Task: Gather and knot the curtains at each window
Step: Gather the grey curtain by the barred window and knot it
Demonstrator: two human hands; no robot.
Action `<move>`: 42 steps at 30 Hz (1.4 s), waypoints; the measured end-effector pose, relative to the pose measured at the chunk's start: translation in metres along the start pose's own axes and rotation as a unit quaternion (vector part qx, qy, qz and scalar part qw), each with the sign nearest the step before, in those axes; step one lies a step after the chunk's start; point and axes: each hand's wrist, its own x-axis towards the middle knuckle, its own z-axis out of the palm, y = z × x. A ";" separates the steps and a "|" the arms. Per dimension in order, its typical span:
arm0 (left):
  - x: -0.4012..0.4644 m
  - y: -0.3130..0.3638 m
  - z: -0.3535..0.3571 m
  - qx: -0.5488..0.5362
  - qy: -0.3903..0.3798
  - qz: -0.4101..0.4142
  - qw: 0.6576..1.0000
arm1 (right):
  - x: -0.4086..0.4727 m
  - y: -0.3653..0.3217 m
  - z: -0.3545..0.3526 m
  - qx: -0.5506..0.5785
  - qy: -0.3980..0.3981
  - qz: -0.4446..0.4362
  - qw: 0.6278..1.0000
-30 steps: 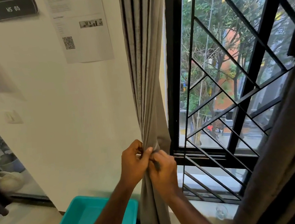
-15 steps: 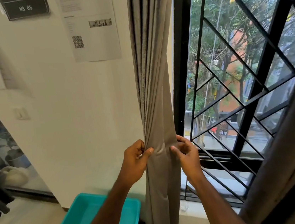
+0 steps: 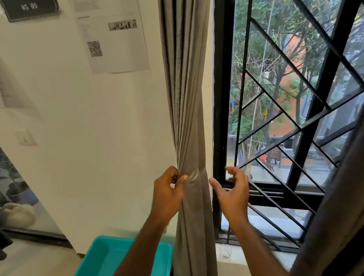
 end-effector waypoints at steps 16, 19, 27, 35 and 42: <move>0.005 -0.004 -0.028 -0.064 -0.094 -0.034 0.993 | 0.029 0.015 -0.010 0.116 -0.178 0.123 0.970; 0.006 -0.006 -0.019 -0.026 -0.018 -0.010 0.999 | 0.011 0.012 -0.008 0.060 -0.035 0.085 0.994; -0.009 0.003 0.022 -0.043 0.077 -0.033 0.996 | -0.057 -0.004 0.040 -0.080 -0.092 -0.157 0.980; -0.018 -0.008 0.013 -0.120 0.023 -0.077 0.990 | -0.045 0.004 0.036 -0.065 -0.152 -0.208 0.964; -0.026 0.002 0.009 -0.111 0.025 -0.058 0.992 | -0.060 0.012 0.043 0.025 -0.249 -0.160 0.955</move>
